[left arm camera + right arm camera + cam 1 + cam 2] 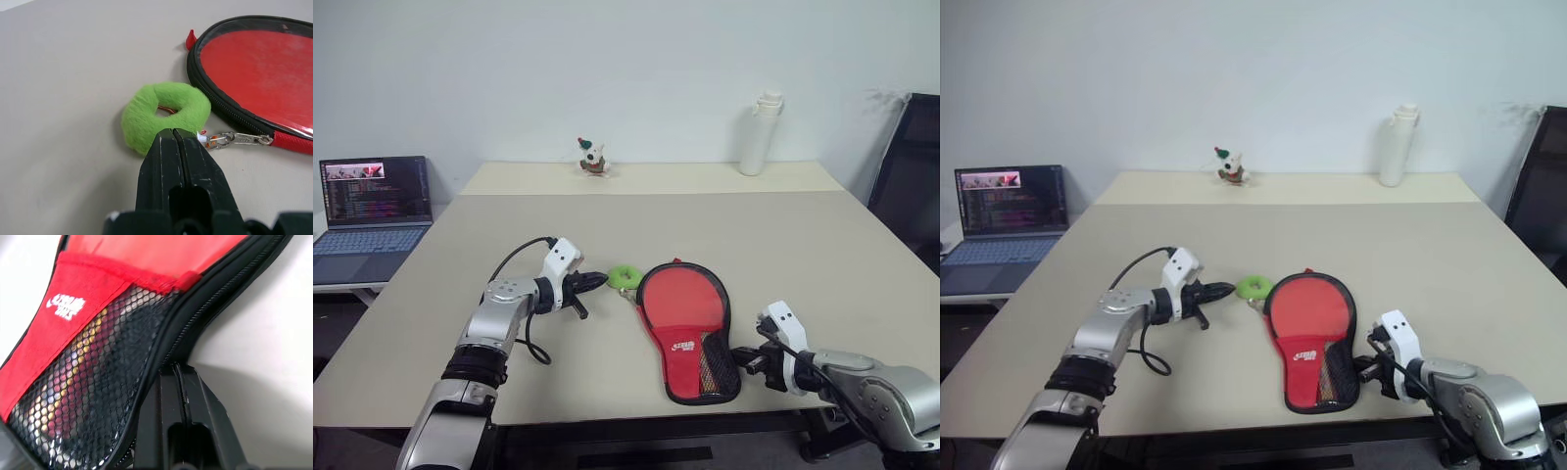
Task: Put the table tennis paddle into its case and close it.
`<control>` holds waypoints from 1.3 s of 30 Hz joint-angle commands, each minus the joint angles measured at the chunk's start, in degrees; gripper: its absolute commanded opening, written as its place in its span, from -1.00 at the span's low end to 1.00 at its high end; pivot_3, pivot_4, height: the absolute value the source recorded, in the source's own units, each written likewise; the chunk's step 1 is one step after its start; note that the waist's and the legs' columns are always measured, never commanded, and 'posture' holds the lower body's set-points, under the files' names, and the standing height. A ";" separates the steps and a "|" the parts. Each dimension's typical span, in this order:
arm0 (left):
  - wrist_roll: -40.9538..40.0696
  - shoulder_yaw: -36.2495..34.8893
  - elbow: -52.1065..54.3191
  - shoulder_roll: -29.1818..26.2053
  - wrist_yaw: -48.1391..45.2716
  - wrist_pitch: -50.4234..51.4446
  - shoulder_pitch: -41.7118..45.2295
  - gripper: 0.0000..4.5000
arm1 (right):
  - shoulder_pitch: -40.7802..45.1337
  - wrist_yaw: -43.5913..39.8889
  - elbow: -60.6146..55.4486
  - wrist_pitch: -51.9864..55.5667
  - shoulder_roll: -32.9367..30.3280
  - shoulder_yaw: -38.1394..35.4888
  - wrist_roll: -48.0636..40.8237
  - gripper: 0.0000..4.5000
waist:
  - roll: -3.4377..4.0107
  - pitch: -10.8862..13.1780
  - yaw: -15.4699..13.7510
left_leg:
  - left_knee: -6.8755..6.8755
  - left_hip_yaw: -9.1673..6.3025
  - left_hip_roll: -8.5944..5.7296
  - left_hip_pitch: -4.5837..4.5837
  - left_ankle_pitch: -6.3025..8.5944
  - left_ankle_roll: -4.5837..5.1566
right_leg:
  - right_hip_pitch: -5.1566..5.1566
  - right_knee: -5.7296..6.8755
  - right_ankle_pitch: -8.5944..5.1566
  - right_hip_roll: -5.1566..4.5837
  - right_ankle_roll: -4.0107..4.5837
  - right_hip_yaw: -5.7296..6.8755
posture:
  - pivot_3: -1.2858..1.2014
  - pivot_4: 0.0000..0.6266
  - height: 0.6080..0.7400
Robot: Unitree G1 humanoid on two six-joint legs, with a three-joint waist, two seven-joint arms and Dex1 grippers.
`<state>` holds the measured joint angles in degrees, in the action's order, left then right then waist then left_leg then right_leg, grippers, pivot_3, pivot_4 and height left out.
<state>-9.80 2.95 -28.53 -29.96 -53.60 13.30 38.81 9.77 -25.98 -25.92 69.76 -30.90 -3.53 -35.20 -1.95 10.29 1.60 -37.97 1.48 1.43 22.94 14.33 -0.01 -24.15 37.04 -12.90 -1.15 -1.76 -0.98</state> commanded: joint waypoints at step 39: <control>0.78 -1.41 -3.42 1.05 2.63 1.56 4.22 -1.00 | 14.98 -3.80 -2.09 -5.55 1.89 -3.11 -9.69 0.99 | -0.03 -0.02 -0.02 | -0.01 -0.05 0.02 0.00 0.00 0.00 | 0.02 0.00 0.01 0.05 -0.01 0.03 | 0.03 -0.52 1.00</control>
<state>-9.06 2.85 -31.78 -29.04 -51.80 14.84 40.99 24.08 -31.50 -28.36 65.95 -29.89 -8.49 -46.20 -1.98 10.27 1.58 -37.98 1.44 1.45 22.95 14.33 -0.01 -24.14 37.03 -12.89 -1.11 -1.77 -0.94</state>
